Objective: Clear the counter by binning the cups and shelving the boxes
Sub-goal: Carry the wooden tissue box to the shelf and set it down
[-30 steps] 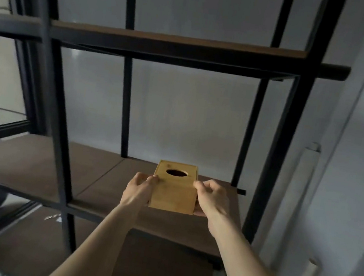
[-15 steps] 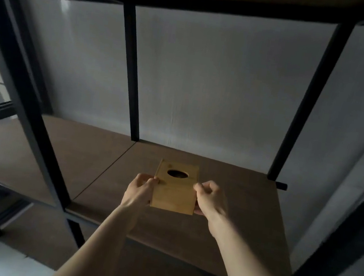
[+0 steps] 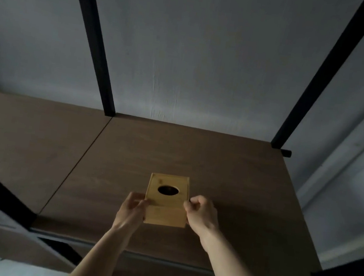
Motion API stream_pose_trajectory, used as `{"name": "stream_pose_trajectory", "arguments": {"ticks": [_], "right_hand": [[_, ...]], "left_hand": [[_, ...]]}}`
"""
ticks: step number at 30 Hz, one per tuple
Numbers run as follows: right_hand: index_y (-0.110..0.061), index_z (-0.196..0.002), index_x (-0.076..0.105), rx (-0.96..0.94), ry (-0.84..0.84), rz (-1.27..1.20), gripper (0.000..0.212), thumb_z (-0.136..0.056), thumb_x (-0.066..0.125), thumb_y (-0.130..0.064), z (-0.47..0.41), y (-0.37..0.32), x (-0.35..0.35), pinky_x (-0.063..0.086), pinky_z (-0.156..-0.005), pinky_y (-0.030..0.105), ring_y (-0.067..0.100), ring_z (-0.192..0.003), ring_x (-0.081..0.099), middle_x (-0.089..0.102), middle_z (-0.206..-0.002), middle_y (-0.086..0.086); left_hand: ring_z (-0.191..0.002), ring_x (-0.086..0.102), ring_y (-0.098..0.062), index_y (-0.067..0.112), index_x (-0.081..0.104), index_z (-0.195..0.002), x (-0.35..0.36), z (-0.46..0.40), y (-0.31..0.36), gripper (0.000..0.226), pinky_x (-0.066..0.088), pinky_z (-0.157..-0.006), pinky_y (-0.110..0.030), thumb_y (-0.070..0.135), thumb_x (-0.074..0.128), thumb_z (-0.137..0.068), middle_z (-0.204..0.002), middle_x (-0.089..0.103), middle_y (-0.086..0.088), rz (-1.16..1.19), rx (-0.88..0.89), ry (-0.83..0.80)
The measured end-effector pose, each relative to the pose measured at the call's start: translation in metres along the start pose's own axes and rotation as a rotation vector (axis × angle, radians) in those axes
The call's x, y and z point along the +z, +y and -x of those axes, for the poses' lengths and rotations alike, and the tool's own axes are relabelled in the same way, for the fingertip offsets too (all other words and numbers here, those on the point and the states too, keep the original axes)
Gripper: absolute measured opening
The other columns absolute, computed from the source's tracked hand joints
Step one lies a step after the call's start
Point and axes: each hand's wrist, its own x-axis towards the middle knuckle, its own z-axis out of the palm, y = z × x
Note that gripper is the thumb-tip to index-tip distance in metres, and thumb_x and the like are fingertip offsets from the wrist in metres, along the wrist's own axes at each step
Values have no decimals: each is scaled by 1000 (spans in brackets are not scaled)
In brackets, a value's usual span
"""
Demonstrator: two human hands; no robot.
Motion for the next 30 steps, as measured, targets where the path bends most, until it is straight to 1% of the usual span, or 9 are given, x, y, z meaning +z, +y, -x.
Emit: {"name": "stream_pose_trajectory", "arguments": {"ticks": [3,6,10,12,15,18,20,25,30], "right_hand": [[-15,-120,69,44,-4,10,24,-101,64,-29,-8,10,22,61,-91,38,23,-102,72,70,-108,2],[-14,-126,66,70,9,28,26,-102,63,-25,-13,16,36,57,-84,32,17,-97,65,66,-110,1],[-14,-132,62,103,14,67,31,-104,60,-26,-11,17,43,57,-93,35,22,-111,66,68,-131,8],[-15,-140,59,84,-11,121,40,-105,57,-34,-4,13,39,55,-97,35,25,-122,66,66,-137,8],[-20,-150,49,6,-32,305,52,-105,51,-46,1,8,27,51,-101,38,26,-133,61,61,-147,5],[-24,-156,41,-87,42,471,59,-104,47,-53,24,2,3,48,-109,42,26,-141,52,53,-155,1],[-24,-158,38,-124,81,583,62,-104,46,-54,42,2,-18,48,-110,43,26,-142,51,51,-156,2],[-23,-161,33,-135,216,735,69,-102,47,-56,94,2,-80,47,-113,44,31,-143,50,48,-159,8],[-26,-162,31,-51,351,713,69,-102,49,-55,159,32,-146,41,-121,49,32,-152,40,37,-168,8]], "left_hand": [[-94,71,-28,29,63,-101,-7,-15,-16,9,57,-92,-55,30,64,-92,-105,73,-3,-40,-13,-36],[-93,71,-30,26,62,-99,-10,-26,-25,8,56,-92,-56,25,65,-92,-102,74,-4,-88,-7,-53],[-96,69,-26,28,59,-98,-12,-33,-26,7,56,-93,-53,23,60,-93,-104,73,-1,-183,35,-59],[-93,70,-22,29,58,-102,-13,-30,-20,8,57,-89,-47,32,57,-94,-106,73,1,-292,66,-65],[-88,67,-22,28,55,-111,-14,-29,-11,31,55,-82,-42,54,48,-95,-104,70,3,-525,122,-40],[-95,62,-24,28,51,-117,-16,-16,8,49,52,-79,-41,67,41,-90,-110,62,-1,-747,278,7],[-111,58,-25,26,48,-129,-10,-1,23,60,51,-86,-41,70,43,-88,-122,60,-3,-865,413,0],[-140,41,-24,29,40,-146,18,45,62,75,33,-115,-38,73,46,-86,-150,46,1,-1076,764,-146],[-146,34,-23,31,31,-154,78,108,87,87,28,-120,-40,81,39,-83,-158,39,2,-1170,949,-321]]}}
